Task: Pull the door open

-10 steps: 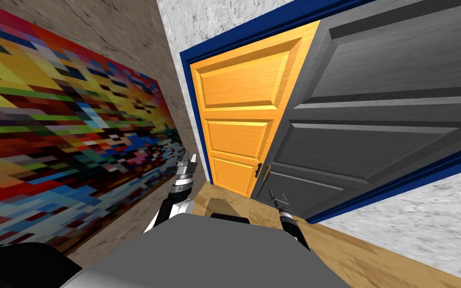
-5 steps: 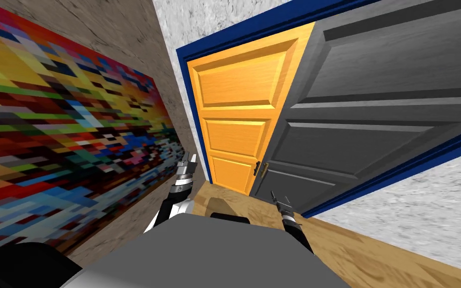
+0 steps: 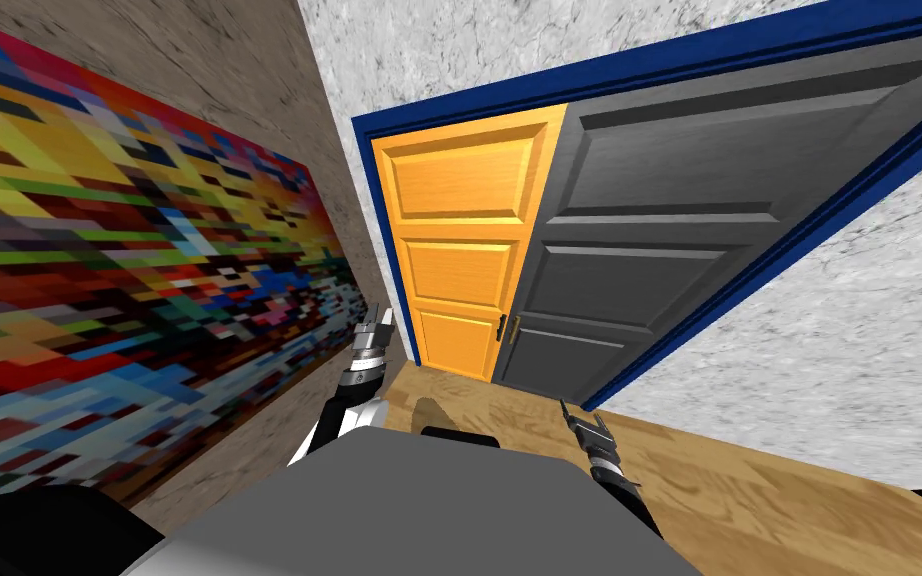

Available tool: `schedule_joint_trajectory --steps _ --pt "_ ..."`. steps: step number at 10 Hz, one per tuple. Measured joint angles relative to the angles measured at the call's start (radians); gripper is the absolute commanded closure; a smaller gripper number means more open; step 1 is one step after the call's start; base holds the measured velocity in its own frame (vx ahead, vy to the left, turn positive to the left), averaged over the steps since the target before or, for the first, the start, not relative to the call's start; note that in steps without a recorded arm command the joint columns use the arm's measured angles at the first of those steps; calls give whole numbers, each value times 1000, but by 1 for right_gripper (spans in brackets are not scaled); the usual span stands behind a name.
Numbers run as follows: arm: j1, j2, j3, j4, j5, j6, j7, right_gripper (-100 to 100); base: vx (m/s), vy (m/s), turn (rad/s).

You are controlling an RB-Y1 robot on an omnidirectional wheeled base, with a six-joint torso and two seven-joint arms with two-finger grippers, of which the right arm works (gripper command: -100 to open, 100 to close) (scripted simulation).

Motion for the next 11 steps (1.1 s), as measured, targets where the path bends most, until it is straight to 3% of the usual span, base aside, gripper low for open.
schedule_joint_trajectory --steps 1,2,3,5,6,8,9,11 --pt "13 -15 -17 13 -9 11 3 -100 -131 -82 -141" --pt "54 -28 -40 -25 -22 35 23 -100 -69 -51 -40" --pt "53 -30 -43 -4 -23 36 25 -100 -19 -21 17" --pt "35 -34 -47 57 -23 17 12 -100 118 -56 -37" --pt "34 -37 -54 63 -25 19 12 -100 147 -22 65" --pt "40 -32 -62 18 -30 42 30 -100 184 -4 98" --pt "29 -27 -59 11 -28 48 34 -100 222 -1 102" --pt "-22 -9 -39 51 -15 25 17 -100 167 16 94"
